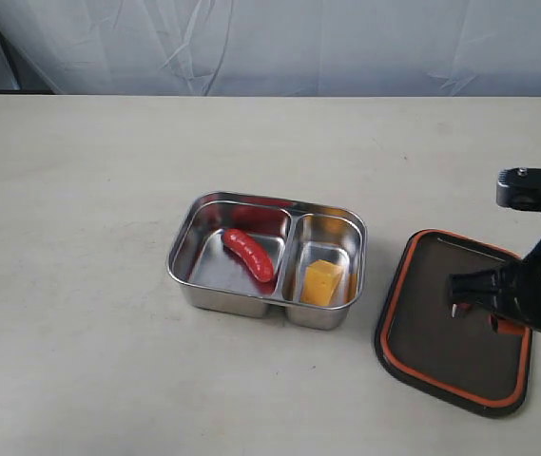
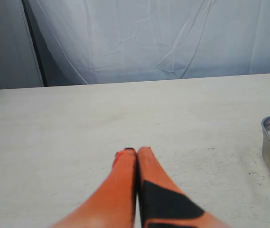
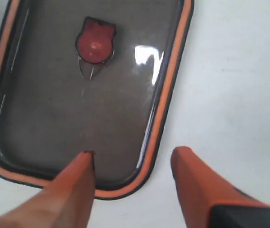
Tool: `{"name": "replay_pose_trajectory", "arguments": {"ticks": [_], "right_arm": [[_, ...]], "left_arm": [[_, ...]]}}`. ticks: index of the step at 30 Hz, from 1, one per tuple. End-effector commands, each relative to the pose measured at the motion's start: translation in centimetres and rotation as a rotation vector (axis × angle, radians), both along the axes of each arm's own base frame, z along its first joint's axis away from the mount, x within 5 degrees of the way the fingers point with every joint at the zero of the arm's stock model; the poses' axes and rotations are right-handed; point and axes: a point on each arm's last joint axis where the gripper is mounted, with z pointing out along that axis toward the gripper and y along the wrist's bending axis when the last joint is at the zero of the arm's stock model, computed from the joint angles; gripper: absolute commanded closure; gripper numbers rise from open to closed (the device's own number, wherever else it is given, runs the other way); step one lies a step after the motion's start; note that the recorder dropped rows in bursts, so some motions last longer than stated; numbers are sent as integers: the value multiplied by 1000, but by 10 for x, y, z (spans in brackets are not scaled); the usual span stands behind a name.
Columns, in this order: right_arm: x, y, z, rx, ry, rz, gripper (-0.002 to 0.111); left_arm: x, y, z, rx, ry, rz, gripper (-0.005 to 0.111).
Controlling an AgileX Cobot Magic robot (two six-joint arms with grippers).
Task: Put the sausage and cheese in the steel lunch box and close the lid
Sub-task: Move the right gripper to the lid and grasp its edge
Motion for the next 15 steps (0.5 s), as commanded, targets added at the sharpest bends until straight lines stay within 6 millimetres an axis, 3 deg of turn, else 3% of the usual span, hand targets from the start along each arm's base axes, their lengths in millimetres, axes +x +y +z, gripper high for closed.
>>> {"name": "replay_pose_trajectory", "arguments": {"ticks": [1,5,15], "right_arm": [[3,-13,-13,37,34,-96,58],[12,-22,-23,28,52,-140,58],[27,-15,-67,-18,164,-128,58]], "left_arm": [[0,0,-1,4,-5,1,106],[0,0,0,4,-7,1,106],[0,0,0,4,-7,1,106]]}}
